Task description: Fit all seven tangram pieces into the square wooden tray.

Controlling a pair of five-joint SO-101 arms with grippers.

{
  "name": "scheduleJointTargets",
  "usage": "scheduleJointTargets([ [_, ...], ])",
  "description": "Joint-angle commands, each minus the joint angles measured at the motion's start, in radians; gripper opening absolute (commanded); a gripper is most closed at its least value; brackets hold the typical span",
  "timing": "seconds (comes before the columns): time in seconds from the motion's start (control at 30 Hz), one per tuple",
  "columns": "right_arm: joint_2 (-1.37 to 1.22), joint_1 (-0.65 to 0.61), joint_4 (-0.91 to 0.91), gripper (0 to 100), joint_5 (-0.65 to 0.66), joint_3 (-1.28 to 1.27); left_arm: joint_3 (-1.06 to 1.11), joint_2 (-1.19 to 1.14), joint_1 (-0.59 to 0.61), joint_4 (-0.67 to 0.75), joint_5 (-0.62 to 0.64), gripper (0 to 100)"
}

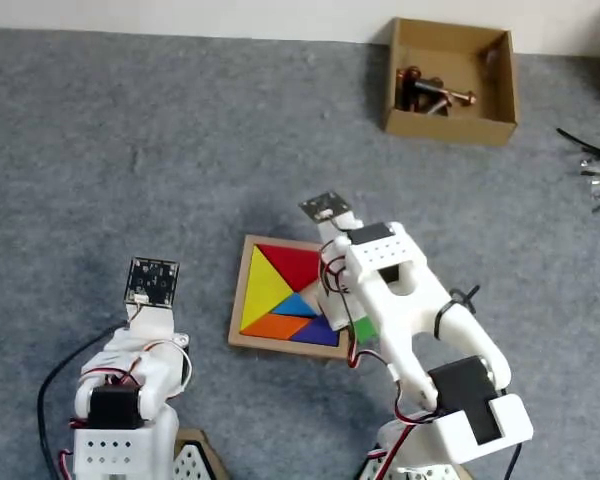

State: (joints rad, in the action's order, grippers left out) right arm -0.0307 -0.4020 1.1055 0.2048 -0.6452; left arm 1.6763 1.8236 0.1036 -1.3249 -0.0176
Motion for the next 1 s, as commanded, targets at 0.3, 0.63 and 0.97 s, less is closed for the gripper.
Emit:
scheduleJointTargets([
  [0.3,-0.013,0.022,-0.030,20.2,-0.015,-0.018,0.018,0.010,-0.012,-0.003,0.002,1],
  [0.63,-0.013,0.018,0.002,20.1,-0.015,0.031,0.018,0.010,-0.012,-0.003,0.002,1],
  [0.97,-0.013,0.019,0.002,15.4,-0.015,0.087,0.018,0.010,-0.012,-0.003,0.002,1],
])
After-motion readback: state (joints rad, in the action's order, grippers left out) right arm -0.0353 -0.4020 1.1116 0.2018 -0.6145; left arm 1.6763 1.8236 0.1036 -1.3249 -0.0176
